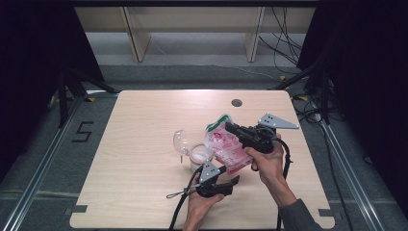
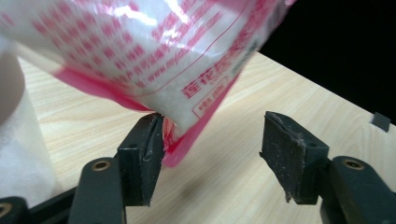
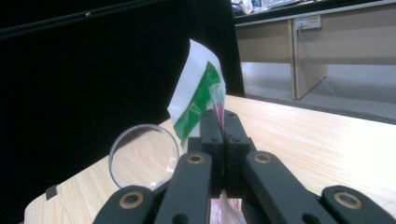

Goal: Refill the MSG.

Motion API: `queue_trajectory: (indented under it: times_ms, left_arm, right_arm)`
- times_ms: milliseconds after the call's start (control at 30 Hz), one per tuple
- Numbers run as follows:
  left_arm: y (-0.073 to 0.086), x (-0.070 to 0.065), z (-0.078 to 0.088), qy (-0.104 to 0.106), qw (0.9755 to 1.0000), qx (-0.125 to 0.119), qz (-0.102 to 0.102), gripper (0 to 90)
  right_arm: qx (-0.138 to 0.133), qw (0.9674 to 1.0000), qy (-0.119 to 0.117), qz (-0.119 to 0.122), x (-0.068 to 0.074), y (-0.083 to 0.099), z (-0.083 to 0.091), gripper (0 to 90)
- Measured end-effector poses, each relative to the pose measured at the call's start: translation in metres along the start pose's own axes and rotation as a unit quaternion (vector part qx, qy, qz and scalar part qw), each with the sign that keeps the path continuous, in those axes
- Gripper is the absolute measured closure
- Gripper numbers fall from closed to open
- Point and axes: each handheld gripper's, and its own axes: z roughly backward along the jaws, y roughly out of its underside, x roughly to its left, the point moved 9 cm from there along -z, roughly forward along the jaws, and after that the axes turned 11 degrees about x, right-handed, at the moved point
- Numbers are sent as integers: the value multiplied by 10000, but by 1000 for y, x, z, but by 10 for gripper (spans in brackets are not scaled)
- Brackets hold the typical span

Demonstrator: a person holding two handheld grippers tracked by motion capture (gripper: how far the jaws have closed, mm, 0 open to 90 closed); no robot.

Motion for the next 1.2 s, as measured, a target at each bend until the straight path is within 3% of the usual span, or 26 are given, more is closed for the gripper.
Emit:
queue_trajectory:
  times_ms: [33,200,300,400,433,467,533,600,700,733,867,900,967,1033,1167,1200]
  left_arm:
    - [-1,1,1,-26,9999,34,-114,385]
    - [1,1,1,0,9999,6,103,384]
    - [2,2,4,-8,10000,55,63,385]
    - [-2,-3,9,93,9999,-111,16,385]
    - [-2,-2,11,51,9999,-51,-83,385]
    - [-3,-3,12,114,9998,-127,-65,385]
    - [-1,-4,13,74,10000,-40,-20,385]
    - [0,-7,14,87,10000,-10,-17,385]
    - [2,-10,17,175,9998,-59,-16,380]
    - [3,-11,19,223,9997,-54,-57,378]
    - [5,-13,32,131,9998,-57,-168,367]
    - [7,-12,36,92,9997,-35,-208,363]
    - [8,-9,42,-13,9998,-47,-197,358]
    - [11,-5,49,-127,9996,23,-252,349]
    - [15,3,60,-310,9990,144,-303,343]
    - [15,5,63,-293,9989,136,-326,342]
  right_arm:
    - [12,10000,44,23,-1,1,0,900]
    - [35,9999,119,82,-2,3,2,900]
    - [1,9999,151,30,-6,6,4,900]
    - [-41,9998,144,-93,-9,11,7,900]
    - [-14,9998,113,-131,-11,14,9,900]
    - [-11,9997,132,-184,-11,16,11,900]
    - [-80,9998,141,-149,-15,17,12,900]
    - [-158,9993,80,-319,-16,20,20,900]
    - [-222,9995,138,-167,-21,24,28,900]
    - [-188,9995,138,-228,-20,26,31,900]
    - [-306,9989,139,-337,-26,30,40,900]
    - [-268,9990,305,-171,-31,32,44,900]
    - [-239,9987,237,-378,-30,36,49,900]
    - [-316,9988,266,-254,-34,38,53,900]
    - [-368,9983,255,-376,-37,44,61,900]
    - [-321,9985,316,-301,-41,46,63,900]
